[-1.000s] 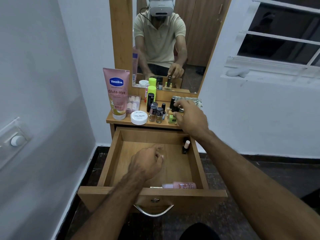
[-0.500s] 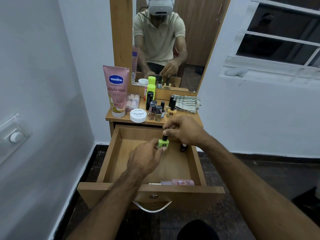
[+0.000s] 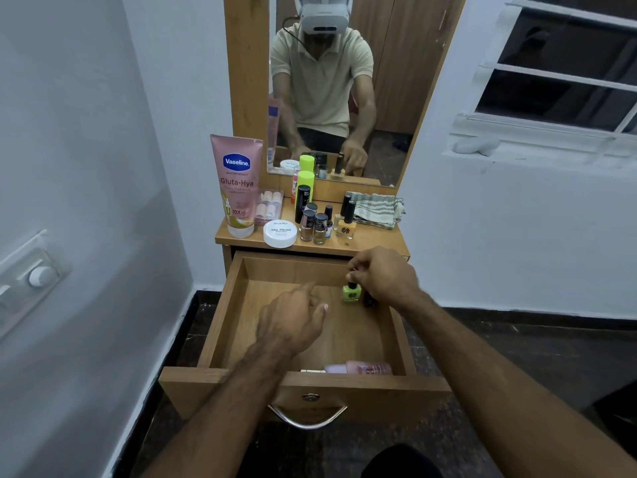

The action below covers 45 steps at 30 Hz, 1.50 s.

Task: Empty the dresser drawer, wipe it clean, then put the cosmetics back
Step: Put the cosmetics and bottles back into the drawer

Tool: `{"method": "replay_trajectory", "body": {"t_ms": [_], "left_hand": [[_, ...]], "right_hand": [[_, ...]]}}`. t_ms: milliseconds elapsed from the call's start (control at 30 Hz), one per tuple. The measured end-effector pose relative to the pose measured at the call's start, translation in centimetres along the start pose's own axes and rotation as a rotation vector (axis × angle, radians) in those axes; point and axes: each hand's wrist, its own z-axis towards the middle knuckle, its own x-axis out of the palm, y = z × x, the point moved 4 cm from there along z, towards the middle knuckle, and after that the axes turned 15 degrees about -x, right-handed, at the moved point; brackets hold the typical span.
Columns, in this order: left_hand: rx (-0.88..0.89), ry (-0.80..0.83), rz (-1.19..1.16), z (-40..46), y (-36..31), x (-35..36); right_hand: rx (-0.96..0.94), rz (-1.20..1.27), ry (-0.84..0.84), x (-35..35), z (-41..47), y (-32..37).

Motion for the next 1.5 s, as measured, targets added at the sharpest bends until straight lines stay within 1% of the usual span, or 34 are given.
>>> {"method": "replay_trajectory", "body": {"t_ms": [200,400,767,1000,1067,1167,1333,1500], "left_hand": [[-0.008,0.026,0.014,-0.2,0.0,0.1],[-0.009,0.015,0.012,-0.1,0.0,0.1],[-0.013,0.028,0.006,-0.1,-0.2,0.2],[-0.018,0.039,-0.011,0.0,0.0,0.3],[-0.029,0.034,-0.016,0.0,0.1,0.2],[-0.03,0.024,-0.004,-0.1,0.1,0.3],[-0.032,0.027,-0.005,0.1,0.1,0.2],[-0.026,0.031,-0.013,0.0,0.2,0.2]], "right_hand": [[0.089,-0.155,-0.056,1.8,0.4,-0.8],[0.095,-0.246,-0.106,2.4,-0.2,-1.7],[0.065,-0.157,-0.18,1.7,-0.6,-1.6],[-0.109,-0.085,-0.369,-2.9,2.1,0.8],[-0.16,-0.106,-0.348,-3.8,3.4,1.5],[-0.184,-0.139,-0.261,-3.8,4.6,1.8],[-0.149,0.011,-0.356,-4.0,4.8,1.7],[-0.142,0.095,-0.371,-4.9,2.6,1.8]]}}
